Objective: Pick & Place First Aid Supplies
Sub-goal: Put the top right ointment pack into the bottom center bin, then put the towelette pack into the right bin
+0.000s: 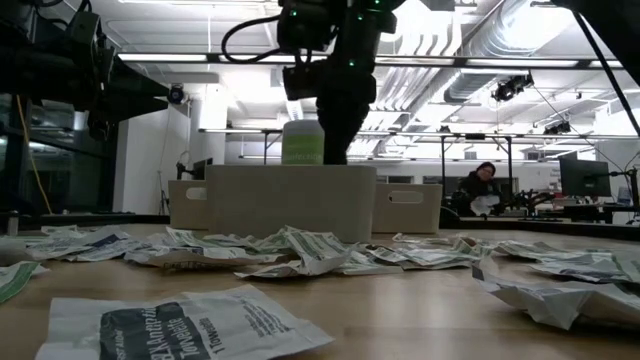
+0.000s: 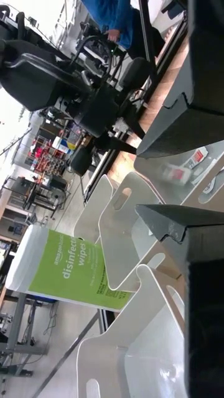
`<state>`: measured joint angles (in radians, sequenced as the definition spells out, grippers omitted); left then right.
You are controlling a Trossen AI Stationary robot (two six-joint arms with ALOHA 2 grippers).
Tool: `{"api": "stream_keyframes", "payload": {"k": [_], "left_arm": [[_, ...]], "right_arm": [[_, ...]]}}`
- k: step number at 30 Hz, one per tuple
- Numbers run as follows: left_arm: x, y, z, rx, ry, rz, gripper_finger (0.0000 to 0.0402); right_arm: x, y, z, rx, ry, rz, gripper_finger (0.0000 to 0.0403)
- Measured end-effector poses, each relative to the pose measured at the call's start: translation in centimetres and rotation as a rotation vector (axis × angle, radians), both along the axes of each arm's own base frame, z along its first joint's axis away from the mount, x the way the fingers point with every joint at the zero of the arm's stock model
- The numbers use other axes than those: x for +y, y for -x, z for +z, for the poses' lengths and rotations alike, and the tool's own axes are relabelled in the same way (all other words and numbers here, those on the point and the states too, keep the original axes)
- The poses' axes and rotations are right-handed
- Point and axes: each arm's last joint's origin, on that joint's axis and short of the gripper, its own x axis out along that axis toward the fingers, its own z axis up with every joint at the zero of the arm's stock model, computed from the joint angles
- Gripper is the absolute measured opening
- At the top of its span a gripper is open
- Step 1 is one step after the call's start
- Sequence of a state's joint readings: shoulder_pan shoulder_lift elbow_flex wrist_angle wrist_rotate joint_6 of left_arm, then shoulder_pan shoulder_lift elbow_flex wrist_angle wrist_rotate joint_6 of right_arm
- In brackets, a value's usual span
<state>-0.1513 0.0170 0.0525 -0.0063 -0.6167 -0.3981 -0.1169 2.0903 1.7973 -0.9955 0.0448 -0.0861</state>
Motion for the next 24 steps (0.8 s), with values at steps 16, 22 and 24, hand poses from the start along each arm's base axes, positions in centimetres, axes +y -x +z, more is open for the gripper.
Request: {"api": "stream_keyframes", "payload": {"k": [16, 22, 24], "left_arm": [[0.0, 0.0, 0.0, 0.0, 0.0, 0.0, 0.0131], [0.0, 0.0, 0.0, 0.001, 0.0, 0.001, 0.0131], [0.0, 0.0, 0.0, 0.0, 0.0, 0.0, 0.0131]], "right_arm": [[3.9, 1.6, 2.6, -0.006, -0.102, -0.373, 0.0172], [5.7, 4.3, 2.6, 0.022, -0.133, -0.482, 0.0166], [6.6, 5.7, 2.2, 0.0, -0.161, -0.493, 0.0167]]}}
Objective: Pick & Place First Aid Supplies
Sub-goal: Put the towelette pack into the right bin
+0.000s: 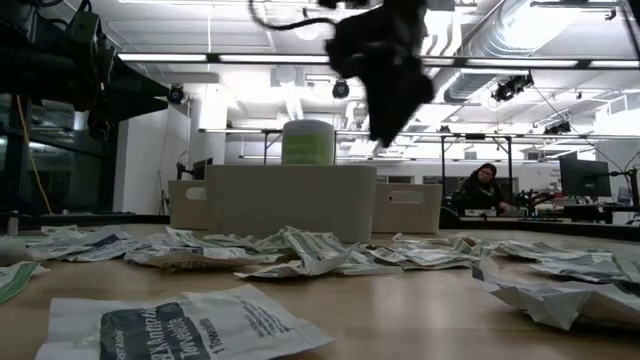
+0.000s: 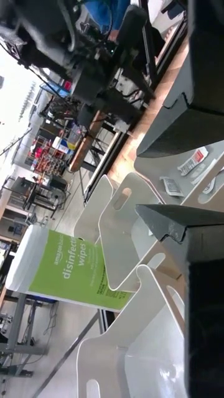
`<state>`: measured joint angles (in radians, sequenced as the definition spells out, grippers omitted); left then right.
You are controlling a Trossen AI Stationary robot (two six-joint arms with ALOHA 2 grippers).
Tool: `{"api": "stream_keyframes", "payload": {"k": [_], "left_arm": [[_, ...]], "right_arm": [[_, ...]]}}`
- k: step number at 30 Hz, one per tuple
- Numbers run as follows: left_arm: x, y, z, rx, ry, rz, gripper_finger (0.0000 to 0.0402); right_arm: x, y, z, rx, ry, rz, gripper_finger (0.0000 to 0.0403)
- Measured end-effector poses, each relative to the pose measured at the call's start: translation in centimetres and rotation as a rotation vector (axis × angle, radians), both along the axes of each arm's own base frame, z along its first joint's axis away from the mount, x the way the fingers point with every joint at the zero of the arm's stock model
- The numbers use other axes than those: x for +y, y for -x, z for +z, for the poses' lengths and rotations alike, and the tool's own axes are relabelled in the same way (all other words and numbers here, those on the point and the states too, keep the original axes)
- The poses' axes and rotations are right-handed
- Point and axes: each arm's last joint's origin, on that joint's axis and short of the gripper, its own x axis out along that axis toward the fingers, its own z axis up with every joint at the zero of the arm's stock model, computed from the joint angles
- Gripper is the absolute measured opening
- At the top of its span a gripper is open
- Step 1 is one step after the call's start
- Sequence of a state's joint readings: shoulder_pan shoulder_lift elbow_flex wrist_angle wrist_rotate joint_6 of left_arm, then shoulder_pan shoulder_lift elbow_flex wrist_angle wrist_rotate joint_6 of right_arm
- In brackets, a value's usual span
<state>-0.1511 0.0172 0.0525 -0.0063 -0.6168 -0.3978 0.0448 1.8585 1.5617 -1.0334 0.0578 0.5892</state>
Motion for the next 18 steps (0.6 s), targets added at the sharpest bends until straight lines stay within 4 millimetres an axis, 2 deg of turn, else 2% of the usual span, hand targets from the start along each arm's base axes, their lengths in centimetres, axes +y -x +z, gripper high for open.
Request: {"api": "stream_keyframes", "payload": {"k": [4, 12, 18], "left_arm": [[0.0, 0.0, 0.0, 0.0, 0.0, 0.0, 0.0131], [0.0, 0.0, 0.0, 0.0, 0.0, 0.0, 0.0131], [0.0, 0.0, 0.0, 0.0, 0.0, 0.0, 0.0131]], "right_arm": [[1.7, 3.0, -1.0, -0.03, -0.062, -0.052, 0.0166], [4.3, 8.3, -4.0, 0.025, -0.135, -0.188, 0.0157], [5.1, 10.7, -6.3, 0.021, -0.169, -0.24, 0.0156]]}}
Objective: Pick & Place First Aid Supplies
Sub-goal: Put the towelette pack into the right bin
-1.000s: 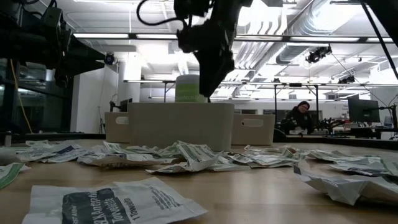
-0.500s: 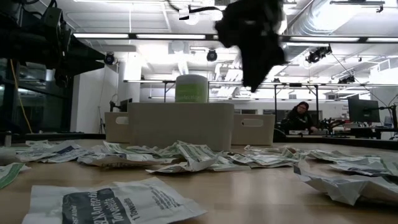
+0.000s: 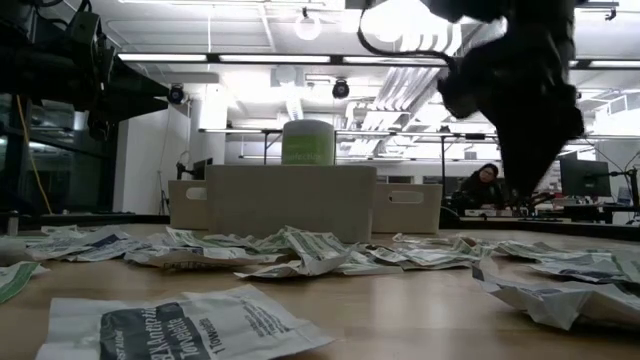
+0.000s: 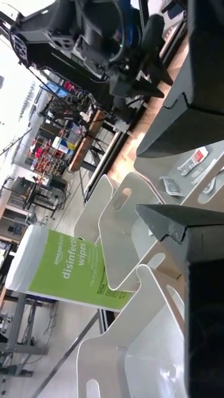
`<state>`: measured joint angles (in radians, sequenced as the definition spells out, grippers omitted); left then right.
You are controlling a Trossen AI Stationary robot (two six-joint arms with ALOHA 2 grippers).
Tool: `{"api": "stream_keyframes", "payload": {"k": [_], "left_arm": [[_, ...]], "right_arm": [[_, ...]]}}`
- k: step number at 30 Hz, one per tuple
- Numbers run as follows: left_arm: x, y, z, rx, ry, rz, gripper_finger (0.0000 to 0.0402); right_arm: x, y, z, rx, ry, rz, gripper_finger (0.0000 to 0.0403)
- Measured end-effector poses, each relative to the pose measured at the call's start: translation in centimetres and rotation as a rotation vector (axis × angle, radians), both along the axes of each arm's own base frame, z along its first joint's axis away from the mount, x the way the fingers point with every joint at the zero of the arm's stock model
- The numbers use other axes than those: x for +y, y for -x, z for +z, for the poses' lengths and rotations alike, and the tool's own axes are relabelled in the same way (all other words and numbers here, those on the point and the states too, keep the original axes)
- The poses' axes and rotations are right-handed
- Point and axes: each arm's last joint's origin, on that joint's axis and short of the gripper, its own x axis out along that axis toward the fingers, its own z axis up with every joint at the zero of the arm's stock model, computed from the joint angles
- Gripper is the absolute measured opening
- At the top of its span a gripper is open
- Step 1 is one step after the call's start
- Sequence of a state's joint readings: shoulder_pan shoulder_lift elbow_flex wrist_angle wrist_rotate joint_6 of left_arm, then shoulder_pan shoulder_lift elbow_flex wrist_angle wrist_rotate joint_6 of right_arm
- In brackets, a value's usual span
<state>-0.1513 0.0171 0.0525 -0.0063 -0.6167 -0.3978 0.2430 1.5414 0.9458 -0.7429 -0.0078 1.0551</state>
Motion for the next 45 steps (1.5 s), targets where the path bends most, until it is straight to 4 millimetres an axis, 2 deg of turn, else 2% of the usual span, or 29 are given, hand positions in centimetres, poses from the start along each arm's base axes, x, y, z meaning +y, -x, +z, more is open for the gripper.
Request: {"api": "stream_keyframes", "payload": {"k": [6, 13, 26, 33, 45], "left_arm": [[0.0, 0.0, 0.0, 0.0, 0.0, 0.0, 0.0131], [0.0, 0.0, 0.0, 0.0, 0.0, 0.0, 0.0131], [0.0, 0.0, 0.0, 0.0, 0.0, 0.0, 0.0131], [0.0, 0.0, 0.0, 0.0, 0.0, 0.0, 0.0131], [0.0, 0.0, 0.0, 0.0, 0.0, 0.0, 0.0131]], "right_arm": [[0.2, 0.4, -1.8, -0.02, -0.036, -0.003, 0.0156], [0.1, 0.4, -2.8, -0.013, -0.011, -0.027, 0.0156], [1.5, -0.2, -5.2, 0.054, -0.039, -0.016, 0.0144], [1.4, -0.2, -5.9, 0.088, -0.019, -0.022, 0.0109], [1.5, -0.5, -5.6, 0.097, -0.004, -0.017, 0.0011]]}}
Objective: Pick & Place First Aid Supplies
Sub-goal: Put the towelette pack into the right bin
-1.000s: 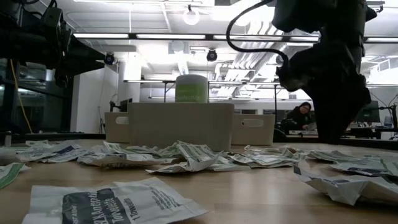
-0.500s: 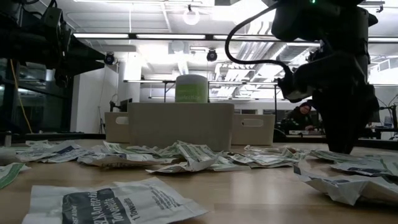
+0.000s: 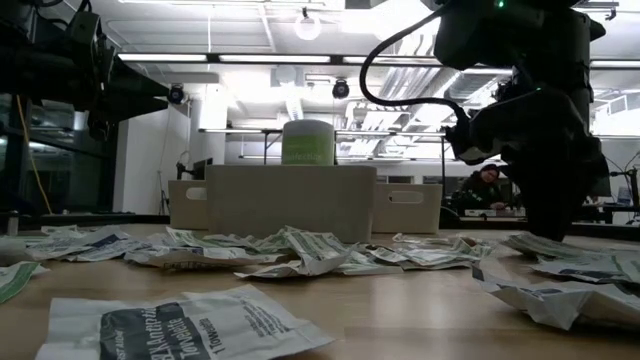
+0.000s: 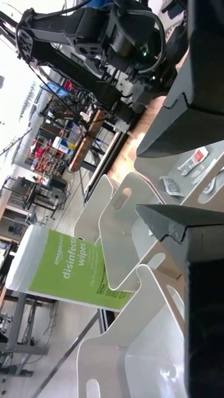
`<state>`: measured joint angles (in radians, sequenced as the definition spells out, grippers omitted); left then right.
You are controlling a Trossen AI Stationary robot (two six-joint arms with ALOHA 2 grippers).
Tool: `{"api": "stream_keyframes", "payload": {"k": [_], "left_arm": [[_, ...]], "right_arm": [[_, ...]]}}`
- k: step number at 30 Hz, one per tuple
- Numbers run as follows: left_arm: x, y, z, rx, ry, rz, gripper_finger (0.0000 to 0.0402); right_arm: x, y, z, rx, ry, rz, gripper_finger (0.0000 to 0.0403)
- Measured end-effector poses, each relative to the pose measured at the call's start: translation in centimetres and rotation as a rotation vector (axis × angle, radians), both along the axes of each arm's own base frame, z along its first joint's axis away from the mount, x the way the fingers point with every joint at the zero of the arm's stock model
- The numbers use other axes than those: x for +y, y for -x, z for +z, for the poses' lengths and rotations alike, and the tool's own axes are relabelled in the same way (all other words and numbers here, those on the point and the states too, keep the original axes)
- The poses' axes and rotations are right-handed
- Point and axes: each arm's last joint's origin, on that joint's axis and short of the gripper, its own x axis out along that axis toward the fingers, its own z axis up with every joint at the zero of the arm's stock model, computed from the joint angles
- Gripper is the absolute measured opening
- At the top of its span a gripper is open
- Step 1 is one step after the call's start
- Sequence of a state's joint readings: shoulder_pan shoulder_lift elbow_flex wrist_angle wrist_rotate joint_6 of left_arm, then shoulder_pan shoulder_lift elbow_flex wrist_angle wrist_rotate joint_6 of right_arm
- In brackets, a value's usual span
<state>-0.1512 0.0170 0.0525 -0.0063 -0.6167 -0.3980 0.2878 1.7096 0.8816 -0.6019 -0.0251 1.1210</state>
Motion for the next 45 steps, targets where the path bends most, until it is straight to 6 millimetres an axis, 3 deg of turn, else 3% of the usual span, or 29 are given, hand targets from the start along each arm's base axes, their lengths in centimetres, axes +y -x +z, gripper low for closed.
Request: {"api": "stream_keyframes", "payload": {"k": [6, 18, 25, 36, 45], "left_arm": [[0.0, 0.0, 0.0, 0.001, 0.0, 0.0, 0.0131], [0.0, 0.0, 0.0, 0.0, 0.0, 0.0, 0.0131], [0.0, 0.0, 0.0, 0.0, 0.0, 0.0, 0.0131], [0.0, 0.0, 0.0, 0.001, 0.0, 0.0, 0.0131], [0.0, 0.0, 0.0, 0.001, 0.0, 0.0, 0.0131]], "right_arm": [[-0.1, -0.8, 1.7, -0.052, 0.03, -0.012, 0.0003], [-2.6, -4.2, 10.6, -0.105, 0.156, -0.026, 0.0001], [-5.3, -4.4, 14.8, -0.076, 0.223, -0.104, 0.0001], [-12.2, -3.6, 15.5, 0.018, 0.238, -0.214, 0.0], [-19.3, -1.9, 15.6, 0.063, 0.292, -0.151, 0.0]]}}
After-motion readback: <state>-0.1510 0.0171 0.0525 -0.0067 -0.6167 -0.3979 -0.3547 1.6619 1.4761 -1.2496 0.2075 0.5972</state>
